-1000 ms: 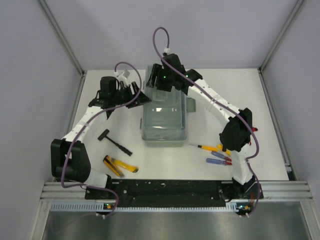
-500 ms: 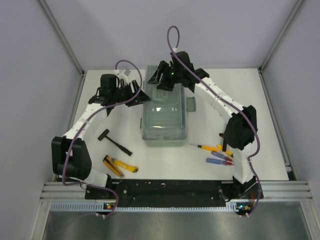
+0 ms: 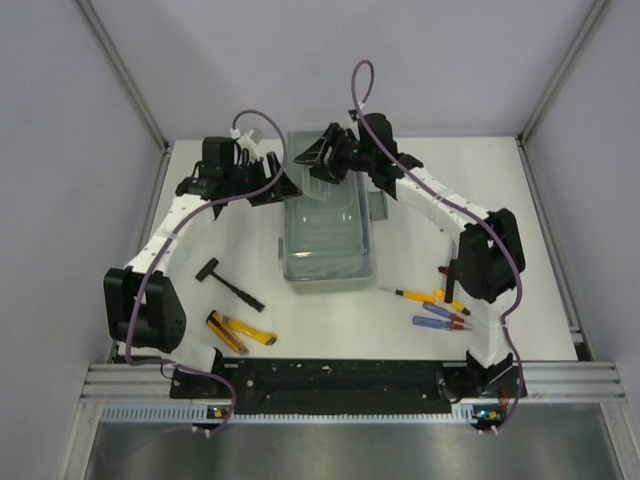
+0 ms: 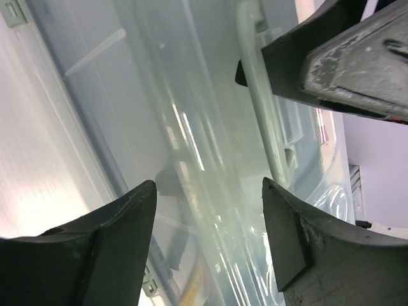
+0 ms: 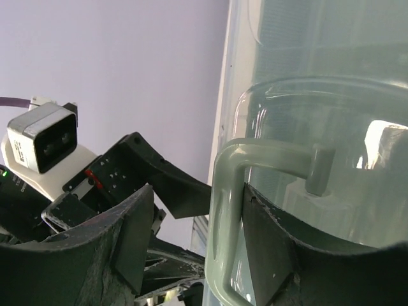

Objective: Pack the tool kit

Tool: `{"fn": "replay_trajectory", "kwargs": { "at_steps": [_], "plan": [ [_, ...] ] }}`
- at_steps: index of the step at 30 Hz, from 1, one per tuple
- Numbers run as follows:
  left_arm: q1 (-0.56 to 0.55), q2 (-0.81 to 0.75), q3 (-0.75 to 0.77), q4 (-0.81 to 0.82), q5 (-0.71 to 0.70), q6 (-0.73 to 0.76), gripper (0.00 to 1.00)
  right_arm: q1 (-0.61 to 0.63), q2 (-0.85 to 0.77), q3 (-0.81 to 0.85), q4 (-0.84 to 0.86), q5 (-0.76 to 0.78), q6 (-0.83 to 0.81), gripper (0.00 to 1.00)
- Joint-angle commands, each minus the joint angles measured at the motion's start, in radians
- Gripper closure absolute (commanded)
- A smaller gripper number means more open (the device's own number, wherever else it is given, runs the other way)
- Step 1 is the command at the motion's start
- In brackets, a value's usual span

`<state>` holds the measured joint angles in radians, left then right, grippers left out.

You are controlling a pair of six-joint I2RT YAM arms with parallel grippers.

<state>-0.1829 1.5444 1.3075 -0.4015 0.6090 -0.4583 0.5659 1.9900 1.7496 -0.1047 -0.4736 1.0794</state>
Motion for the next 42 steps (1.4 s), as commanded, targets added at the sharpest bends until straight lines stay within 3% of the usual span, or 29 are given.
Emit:
{"fn": "replay_trajectory", "kwargs": {
  "at_steps": [1,15,25,34,42],
  "plan": [
    [-0.018,-0.052,0.093,-0.022,-0.014,0.061,0.3,0.017,-0.02,-0.084,0.173,-0.092,0.085,0.44],
    [-0.049,-0.076,0.038,0.19,0.081,-0.025,0.37,-0.001,-0.046,-0.15,0.246,-0.068,0.12,0.47],
    [-0.09,0.055,0.093,0.133,0.023,-0.051,0.48,-0.009,-0.063,-0.17,0.249,-0.045,0.113,0.48],
    [-0.133,0.097,0.098,0.078,-0.058,-0.082,0.63,-0.032,-0.14,-0.183,0.084,0.07,-0.001,0.4],
    [-0.135,0.1,0.111,0.067,-0.101,-0.131,0.69,-0.092,-0.264,-0.216,-0.052,0.177,-0.122,0.39]
  ]
}}
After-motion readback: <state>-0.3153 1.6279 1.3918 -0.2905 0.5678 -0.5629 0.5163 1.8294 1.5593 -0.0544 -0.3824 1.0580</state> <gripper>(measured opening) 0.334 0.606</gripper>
